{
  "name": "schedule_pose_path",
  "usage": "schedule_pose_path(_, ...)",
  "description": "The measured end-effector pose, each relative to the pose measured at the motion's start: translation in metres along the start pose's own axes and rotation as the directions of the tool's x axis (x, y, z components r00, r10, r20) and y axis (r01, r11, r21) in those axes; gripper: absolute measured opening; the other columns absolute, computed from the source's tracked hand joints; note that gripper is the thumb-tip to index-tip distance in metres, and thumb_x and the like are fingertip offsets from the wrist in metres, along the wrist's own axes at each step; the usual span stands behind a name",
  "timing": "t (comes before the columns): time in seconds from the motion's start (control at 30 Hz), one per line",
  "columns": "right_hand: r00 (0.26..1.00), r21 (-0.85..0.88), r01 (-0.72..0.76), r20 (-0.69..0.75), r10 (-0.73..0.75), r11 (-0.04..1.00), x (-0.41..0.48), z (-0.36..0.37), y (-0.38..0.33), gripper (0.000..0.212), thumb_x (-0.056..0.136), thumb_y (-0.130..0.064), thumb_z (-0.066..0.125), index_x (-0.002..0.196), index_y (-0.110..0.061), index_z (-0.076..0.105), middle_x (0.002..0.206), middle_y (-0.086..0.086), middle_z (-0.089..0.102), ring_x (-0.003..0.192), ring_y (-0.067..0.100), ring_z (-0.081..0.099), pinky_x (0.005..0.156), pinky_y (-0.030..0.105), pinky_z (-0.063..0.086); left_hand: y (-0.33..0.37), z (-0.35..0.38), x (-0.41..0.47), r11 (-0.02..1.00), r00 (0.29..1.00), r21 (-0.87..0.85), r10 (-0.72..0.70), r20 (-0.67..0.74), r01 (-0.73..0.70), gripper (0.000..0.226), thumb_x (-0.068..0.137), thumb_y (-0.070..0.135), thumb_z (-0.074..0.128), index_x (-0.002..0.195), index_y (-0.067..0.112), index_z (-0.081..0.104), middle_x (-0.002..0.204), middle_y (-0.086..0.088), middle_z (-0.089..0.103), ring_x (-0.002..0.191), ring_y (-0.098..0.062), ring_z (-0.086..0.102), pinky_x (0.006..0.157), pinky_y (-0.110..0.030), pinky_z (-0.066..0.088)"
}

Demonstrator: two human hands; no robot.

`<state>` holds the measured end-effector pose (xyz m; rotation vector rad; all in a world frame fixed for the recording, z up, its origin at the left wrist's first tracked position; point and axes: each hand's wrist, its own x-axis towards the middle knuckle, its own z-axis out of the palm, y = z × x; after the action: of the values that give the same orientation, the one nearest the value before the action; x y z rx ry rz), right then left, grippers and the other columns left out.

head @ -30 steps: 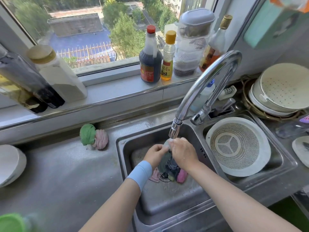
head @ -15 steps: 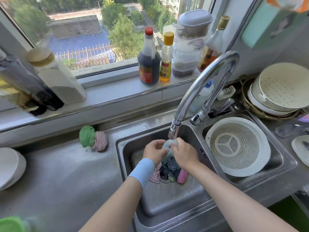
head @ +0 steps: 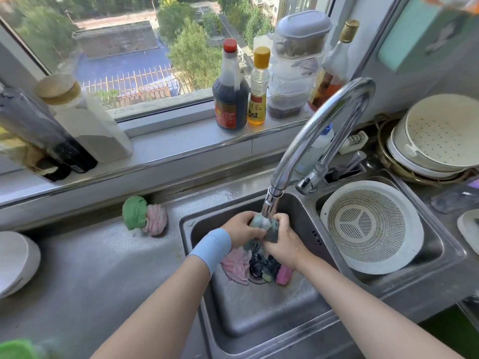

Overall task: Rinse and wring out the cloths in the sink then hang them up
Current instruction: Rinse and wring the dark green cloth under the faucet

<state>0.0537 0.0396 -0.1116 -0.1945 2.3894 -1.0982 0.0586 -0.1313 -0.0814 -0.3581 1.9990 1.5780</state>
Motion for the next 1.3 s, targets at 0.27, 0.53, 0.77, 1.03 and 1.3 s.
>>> schedule_pose_path(0.27, 0.956, 0.090, -0.294, 0.025, 0.292, 0.952, 0.009, -0.002, 0.012, 0.011, 0.082, -0.025, 0.071, 0.077, -0.032, 0.064, 0.076, -0.015, 0.064, 0.076, 0.010, 0.062, 0.058, 0.019, 0.044, 0.017, -0.009, -0.009, 0.998, 0.999, 0.049, 0.050, 0.018, -0.051, 0.023, 0.093, 0.018, 0.060, 0.077, 0.026, 0.075, 0.070, 0.005, 0.068, 0.062, -0.015, 0.051, 0.061, -0.028, 0.044)
schedule_pose_path(0.53, 0.979, 0.297, -0.188, -0.024, 0.205, 0.936, -0.008, -0.011, -0.012, 0.041, 0.078, 0.007, 0.066, 0.111, -0.018, 0.064, 0.098, -0.002, 0.066, 0.085, 0.011, 0.059, 0.068, 0.012, 0.044, -0.031, -0.027, -0.044, 0.965, 0.973, 0.263, 0.044, -0.228, 0.018, 0.023, 0.091, 0.016, 0.061, 0.095, 0.034, 0.074, 0.073, 0.018, 0.068, 0.059, -0.001, 0.054, 0.059, -0.016, 0.043)
schedule_pose_path(0.77, 0.998, 0.323, -0.061, -0.011, 0.069, 0.944, -0.053, -0.026, -0.067, 0.045, 0.075, 0.017, 0.036, 0.066, -0.021, 0.057, 0.066, -0.012, 0.064, 0.053, 0.001, 0.047, 0.042, 0.008, 0.033, -0.039, -0.001, -0.080, 0.988, 0.951, 0.148, 0.085, -0.297, -0.042, 0.020, 0.091, 0.008, 0.056, 0.102, 0.021, 0.067, 0.091, -0.006, 0.072, 0.073, -0.014, 0.058, 0.068, -0.028, 0.048)
schedule_pose_path(1.03, 0.992, 0.821, -0.049, 0.106, -0.068, 0.569, -0.084, -0.051, -0.123, 0.053, 0.066, 0.031, 0.025, 0.073, -0.014, 0.051, 0.083, 0.017, 0.059, 0.075, 0.029, 0.057, 0.062, 0.036, 0.044, -0.008, 0.031, -0.115, 0.901, 0.961, -0.337, 0.243, -0.132, -0.274, 0.066, 0.062, 0.008, 0.057, 0.128, 0.016, 0.054, 0.090, -0.018, 0.066, 0.078, -0.029, 0.057, 0.058, -0.035, 0.043)
schedule_pose_path(1.3, 0.984, 0.714, 0.178, -0.135, -0.116, 0.677, -0.092, -0.082, -0.123, 0.039, 0.077, 0.026, 0.054, 0.079, -0.012, 0.063, 0.084, 0.006, 0.071, 0.078, 0.022, 0.066, 0.070, 0.030, 0.056, 0.031, 0.007, -0.142, 0.949, 0.902, -0.150, 0.205, -0.379, -0.278, 0.019, 0.087, 0.002, 0.067, 0.105, 0.003, 0.070, 0.094, -0.012, 0.074, 0.082, -0.024, 0.064, 0.079, -0.036, 0.052)
